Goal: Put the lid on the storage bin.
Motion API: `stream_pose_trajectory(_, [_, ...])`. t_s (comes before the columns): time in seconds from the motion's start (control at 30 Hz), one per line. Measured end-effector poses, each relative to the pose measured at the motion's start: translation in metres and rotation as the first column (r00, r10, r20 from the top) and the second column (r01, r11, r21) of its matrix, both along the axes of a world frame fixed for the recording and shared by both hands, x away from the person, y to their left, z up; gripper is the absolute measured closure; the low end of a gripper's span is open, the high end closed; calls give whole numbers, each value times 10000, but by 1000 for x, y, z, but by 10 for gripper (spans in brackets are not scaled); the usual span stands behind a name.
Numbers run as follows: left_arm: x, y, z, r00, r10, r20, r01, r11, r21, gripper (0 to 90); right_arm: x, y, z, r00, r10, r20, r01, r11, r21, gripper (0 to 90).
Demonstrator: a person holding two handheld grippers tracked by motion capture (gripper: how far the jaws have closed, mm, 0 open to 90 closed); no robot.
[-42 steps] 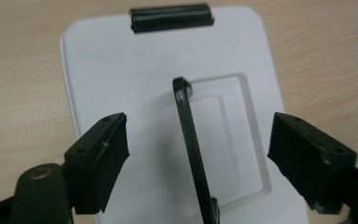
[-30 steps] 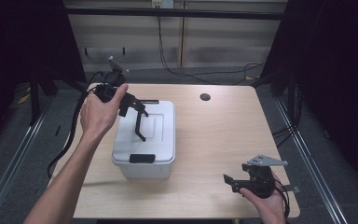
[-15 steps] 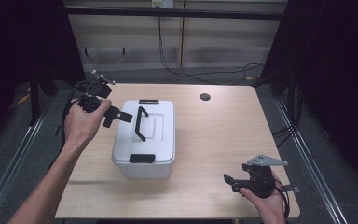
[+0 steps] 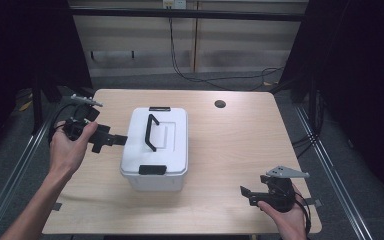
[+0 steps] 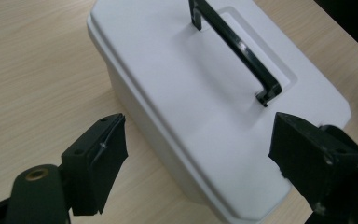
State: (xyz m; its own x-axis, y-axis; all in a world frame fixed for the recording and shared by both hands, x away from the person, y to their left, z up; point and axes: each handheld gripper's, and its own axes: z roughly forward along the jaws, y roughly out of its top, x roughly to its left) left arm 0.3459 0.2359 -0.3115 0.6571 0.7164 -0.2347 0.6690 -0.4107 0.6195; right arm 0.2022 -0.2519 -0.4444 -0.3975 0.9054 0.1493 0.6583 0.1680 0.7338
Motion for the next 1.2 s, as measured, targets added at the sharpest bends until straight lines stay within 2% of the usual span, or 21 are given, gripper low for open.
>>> stream_pose_trajectory(0.03, [-1, 3, -2, 10000, 29, -21, -29, 10000, -13, 186, 0, 0, 0, 10000, 0, 0, 0, 10000, 0, 154])
stream_pose_trajectory(0.1, [-4, 15, -7, 10000, 62, -40, -63, 9995, -304, 186, 0, 0, 0, 10000, 25, 26, -25, 10000, -10, 155])
stream_pose_trajectory(0.17, [-5, 24, -12, 9995, 328, -32, -329, 9990, -296, 186, 0, 0, 0, 10000, 30, 36, -30, 10000, -16, 155])
stream_pose_trajectory(0.23, [-7, 35, -18, 9993, 366, -43, -368, 9977, -565, 186, 0, 0, 0, 10000, 11, 25, -11, 10000, -10, 154])
stream_pose_trajectory(0.33, [-13, 44, -24, 9984, 551, 137, -545, 9975, -449, 186, 0, 0, 0, 10000, -13, 17, 13, 10000, -4, 155])
stream_pose_trajectory(0.43, [-19, 52, -30, 9972, 744, 75, -740, 9964, -402, 186, 0, 0, 0, 10000, -20, 35, 20, 10000, -8, 154])
stream_pose_trajectory(0.47, [-22, 55, -33, 9963, 840, 169, -834, 9959, -358, 186, 0, 0, 0, 10000, -13, 38, 13, 10000, -21, 154])
stream_pose_trajectory(0.57, [-29, 61, -38, 9950, 982, 194, -969, 9936, -580, 179, 0, 0, 0, 10000, -26, 40, 26, 10000, -43, 154])
stream_pose_trajectory(0.73, [-37, 68, -50, 9933, 1143, 173, -1133, 9922, -523, 178, 0, 0, 0, 10000, -55, 56, 55, 10000, -31, 155])
stream_pose_trajectory(0.83, [-40, 71, -60, 9898, 1421, 45, -1415, 9880, -621, 178, 0, 0, 0, 10000, -37, 53, 38, 10000, -48, 154])
stream_pose_trajectory(0.93, [-42, 76, -71, 9864, 1626, -249, -1638, 9849, -570, 178, 0, 0, 0, 10000, -58, 70, 58, 10000, -47, 154])
stream_pose_trajectory(1.2, [-48, 85, -106, 9793, 1940, -582, -1968, 9793, -471, 178, 0, 0, 0, 9999, -83, 86, 84, 9999, -88, 154])
